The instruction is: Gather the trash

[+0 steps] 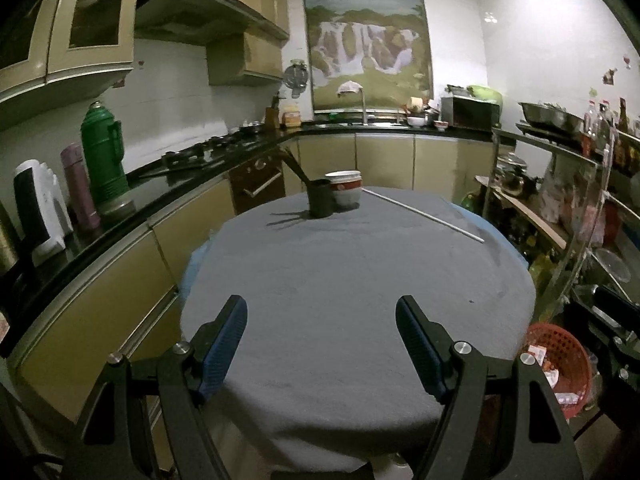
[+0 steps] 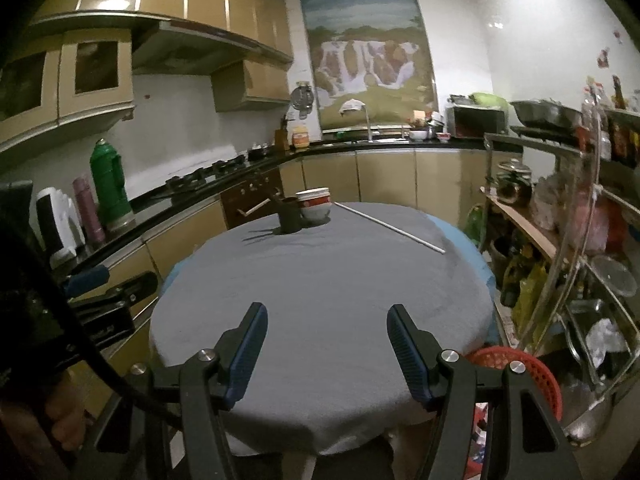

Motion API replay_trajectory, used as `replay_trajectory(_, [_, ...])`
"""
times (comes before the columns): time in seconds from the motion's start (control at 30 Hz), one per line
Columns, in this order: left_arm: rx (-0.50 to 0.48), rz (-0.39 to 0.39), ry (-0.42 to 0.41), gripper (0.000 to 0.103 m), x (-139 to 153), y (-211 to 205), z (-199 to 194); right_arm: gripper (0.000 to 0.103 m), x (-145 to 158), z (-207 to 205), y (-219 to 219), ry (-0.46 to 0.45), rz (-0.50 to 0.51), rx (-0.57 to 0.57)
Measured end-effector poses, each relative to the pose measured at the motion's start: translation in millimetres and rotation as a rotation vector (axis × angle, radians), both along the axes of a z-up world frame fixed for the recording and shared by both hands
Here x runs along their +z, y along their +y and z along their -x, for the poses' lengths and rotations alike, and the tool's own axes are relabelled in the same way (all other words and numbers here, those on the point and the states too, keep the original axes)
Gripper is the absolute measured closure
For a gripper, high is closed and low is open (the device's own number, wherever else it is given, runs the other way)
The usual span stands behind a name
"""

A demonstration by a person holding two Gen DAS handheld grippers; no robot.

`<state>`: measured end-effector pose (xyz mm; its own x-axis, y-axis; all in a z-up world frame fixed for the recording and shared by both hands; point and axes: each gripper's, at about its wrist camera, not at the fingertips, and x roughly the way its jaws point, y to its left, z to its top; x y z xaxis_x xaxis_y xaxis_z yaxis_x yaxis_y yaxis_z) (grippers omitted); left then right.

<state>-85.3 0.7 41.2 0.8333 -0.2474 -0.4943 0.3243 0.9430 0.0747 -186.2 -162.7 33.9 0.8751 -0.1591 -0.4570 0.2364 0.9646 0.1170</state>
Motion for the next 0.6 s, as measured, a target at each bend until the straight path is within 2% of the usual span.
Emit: replay_trajectory(0.6, [0.075, 0.047, -0.017, 0.026, 5.4, 25.1, -11.5, 0.036, 15.7, -15.4, 28.1, -0.015, 0.058, 0.041])
